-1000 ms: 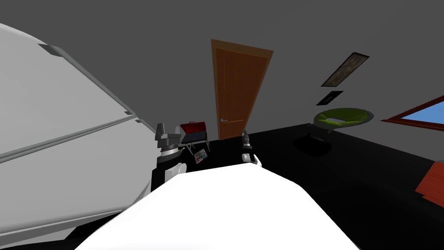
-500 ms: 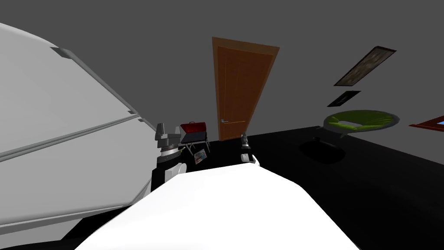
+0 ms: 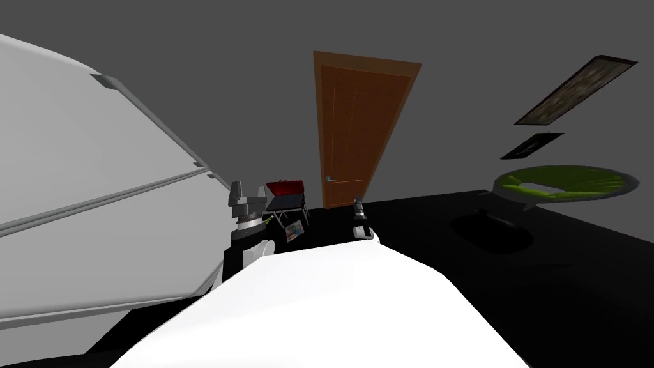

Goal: Pull the door open

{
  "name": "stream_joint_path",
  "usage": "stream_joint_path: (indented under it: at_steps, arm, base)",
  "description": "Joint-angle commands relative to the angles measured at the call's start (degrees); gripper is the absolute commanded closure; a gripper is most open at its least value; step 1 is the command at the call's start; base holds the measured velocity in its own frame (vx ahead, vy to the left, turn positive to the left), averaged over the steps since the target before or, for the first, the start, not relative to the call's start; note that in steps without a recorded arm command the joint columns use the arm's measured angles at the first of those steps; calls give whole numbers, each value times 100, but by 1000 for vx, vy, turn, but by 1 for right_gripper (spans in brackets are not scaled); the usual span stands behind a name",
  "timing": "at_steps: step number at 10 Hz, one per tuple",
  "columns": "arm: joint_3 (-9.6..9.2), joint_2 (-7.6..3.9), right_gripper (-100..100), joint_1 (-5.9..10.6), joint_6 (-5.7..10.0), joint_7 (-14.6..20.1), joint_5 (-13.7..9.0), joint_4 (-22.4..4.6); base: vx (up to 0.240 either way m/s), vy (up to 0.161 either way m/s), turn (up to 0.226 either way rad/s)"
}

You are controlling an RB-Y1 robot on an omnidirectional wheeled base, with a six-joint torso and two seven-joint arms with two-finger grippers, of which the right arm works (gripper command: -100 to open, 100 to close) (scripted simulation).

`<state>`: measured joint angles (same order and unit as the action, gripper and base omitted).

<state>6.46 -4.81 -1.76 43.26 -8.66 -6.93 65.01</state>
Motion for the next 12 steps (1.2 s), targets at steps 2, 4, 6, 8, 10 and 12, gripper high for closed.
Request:
stream_joint_path:
  at_steps: [2, 4, 6, 8, 10, 12]
  arm:
    - [13, 26, -100, 134, 54, -3, -29, -341]
    - [25, 53, -100, 250, 92, -8, -51, -607]
    - [37, 80, -100, 365, 130, -13, -73, -872]
    - [49, 111, -100, 477, 166, -19, -94, -1127]
    - [60, 145, -100, 582, 201, -23, -114, -1368]
    - [71, 180, -100, 687, 235, -28, -134, -1608]
  base:
    - [69, -65, 94]
    - [72, -60, 78]
    - [66, -67, 79]
    - [66, -58, 80]
    - [82, -47, 64]
    - [68, -45, 65]
